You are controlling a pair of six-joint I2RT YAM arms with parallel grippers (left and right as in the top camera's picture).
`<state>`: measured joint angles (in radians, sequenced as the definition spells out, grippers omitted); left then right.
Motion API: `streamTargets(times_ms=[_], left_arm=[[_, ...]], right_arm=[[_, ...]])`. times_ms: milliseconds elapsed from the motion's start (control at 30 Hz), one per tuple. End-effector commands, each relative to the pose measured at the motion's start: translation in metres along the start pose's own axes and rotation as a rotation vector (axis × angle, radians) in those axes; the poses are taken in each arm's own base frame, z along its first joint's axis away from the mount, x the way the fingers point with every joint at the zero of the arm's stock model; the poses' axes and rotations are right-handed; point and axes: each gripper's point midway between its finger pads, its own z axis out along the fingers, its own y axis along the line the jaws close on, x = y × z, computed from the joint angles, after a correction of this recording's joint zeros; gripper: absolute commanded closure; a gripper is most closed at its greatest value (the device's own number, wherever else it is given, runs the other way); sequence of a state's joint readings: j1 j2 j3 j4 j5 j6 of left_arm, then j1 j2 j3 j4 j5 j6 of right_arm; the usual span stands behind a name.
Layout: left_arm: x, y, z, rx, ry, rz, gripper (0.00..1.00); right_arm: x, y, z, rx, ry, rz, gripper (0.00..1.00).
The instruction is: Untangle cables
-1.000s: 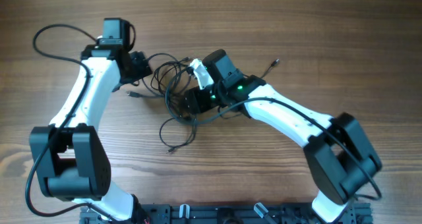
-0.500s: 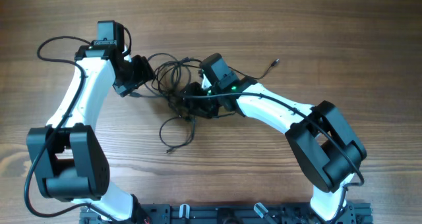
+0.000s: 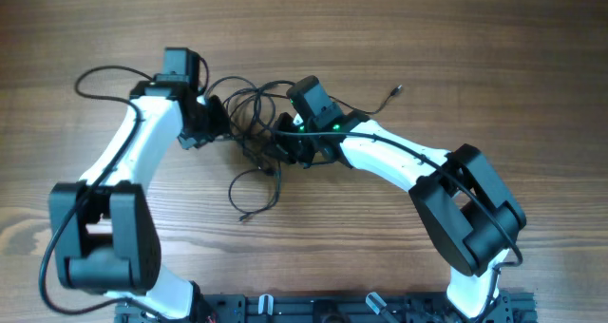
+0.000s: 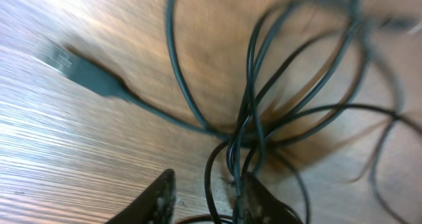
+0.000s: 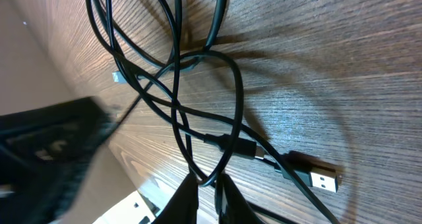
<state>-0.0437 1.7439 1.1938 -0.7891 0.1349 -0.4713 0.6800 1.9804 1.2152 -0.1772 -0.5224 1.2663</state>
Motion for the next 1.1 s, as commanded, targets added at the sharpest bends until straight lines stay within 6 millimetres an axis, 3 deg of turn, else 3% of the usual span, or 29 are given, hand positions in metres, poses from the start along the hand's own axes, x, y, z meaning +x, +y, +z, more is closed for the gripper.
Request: streamTargets(times_ms=[0, 100, 200, 300, 367, 633, 767, 1067], left_arm=[[-0.04, -0.02, -0.071, 0.097, -0.219, -0.003, 0.57], [-0.023, -0.026, -0.081, 0.099, -0.198, 0.027, 0.51], [0.003, -0.032, -0.068, 0.067, -0.113, 0.069, 0.63], [0.031, -0.04, -0.047, 0.04, -0.038, 0.125, 0.63], [0.04, -0.042, -0.035, 0.029, -0.025, 0.119, 0.62], [0.042, -0.018, 0.014, -0.049, -0.052, 0.067, 0.75], [0.032, -0.018, 0.022, -0.064, -0.09, 0.047, 0.75], [0.034, -0.013, 0.039, -0.088, -0.061, 0.044, 0.75]], right_arm=[[-0.003, -0.008, 0.008, 0.025, -0.008, -0.002, 0.88], [-0.006, -0.009, 0.008, 0.031, -0.027, 0.001, 0.87], [-0.007, -0.009, 0.008, 0.033, -0.033, 0.001, 0.87], [-0.007, -0.011, 0.008, 0.037, -0.033, 0.003, 0.87], [-0.008, -0.013, 0.008, 0.042, -0.04, 0.004, 0.86], [0.002, -0.011, 0.013, 0.048, -0.028, -0.013, 0.82], [-0.001, -0.012, 0.013, 0.056, -0.049, -0.016, 0.82], [-0.004, -0.013, 0.013, 0.064, -0.073, -0.018, 0.81]])
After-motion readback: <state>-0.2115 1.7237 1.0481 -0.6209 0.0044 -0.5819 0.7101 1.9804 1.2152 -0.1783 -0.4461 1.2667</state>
